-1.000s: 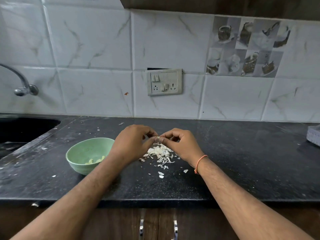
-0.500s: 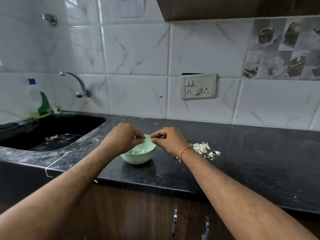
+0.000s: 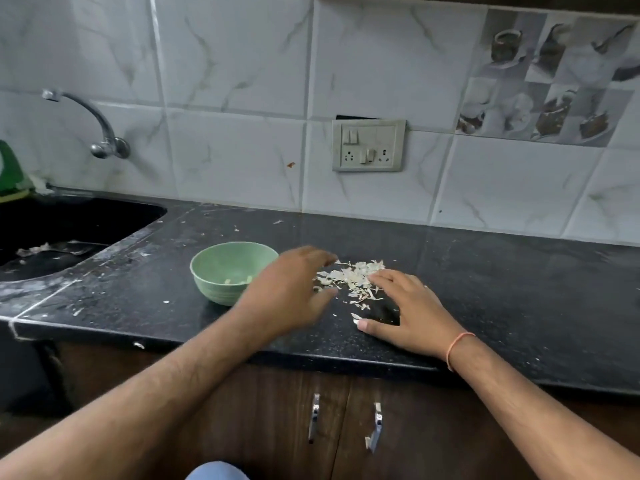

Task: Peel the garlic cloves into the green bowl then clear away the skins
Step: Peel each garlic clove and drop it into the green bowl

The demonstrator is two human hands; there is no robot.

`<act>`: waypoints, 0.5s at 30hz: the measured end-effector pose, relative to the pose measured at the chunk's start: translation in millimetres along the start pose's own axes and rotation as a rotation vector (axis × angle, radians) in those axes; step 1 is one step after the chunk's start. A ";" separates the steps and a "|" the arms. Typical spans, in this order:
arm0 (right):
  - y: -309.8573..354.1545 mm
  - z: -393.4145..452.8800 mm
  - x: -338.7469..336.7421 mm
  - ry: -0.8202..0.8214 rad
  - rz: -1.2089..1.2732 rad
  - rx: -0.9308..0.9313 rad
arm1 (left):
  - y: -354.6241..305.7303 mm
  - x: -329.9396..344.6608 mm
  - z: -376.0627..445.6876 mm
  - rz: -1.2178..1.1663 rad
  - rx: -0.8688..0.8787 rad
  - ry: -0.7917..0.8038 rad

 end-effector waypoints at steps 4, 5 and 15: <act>-35.3 1.3 5.2 0.021 -0.044 0.203 | 9.0 91.2 3.7 0.229 -0.162 0.244; -42.5 5.2 6.3 0.027 -0.043 0.237 | 19.5 105.6 7.0 0.246 -0.226 0.287; -69.3 76.6 32.0 0.092 0.049 0.164 | 75.9 122.4 69.2 0.209 -0.448 0.179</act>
Point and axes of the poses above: each hand's wrist, its own z-axis towards the middle knuckle, its own x-axis out of the palm, y = z × x, the point moved 10 cm from there along z, towards the middle knuckle, and after that the axes turned 8 degrees about -x, right-handed, at the moved point
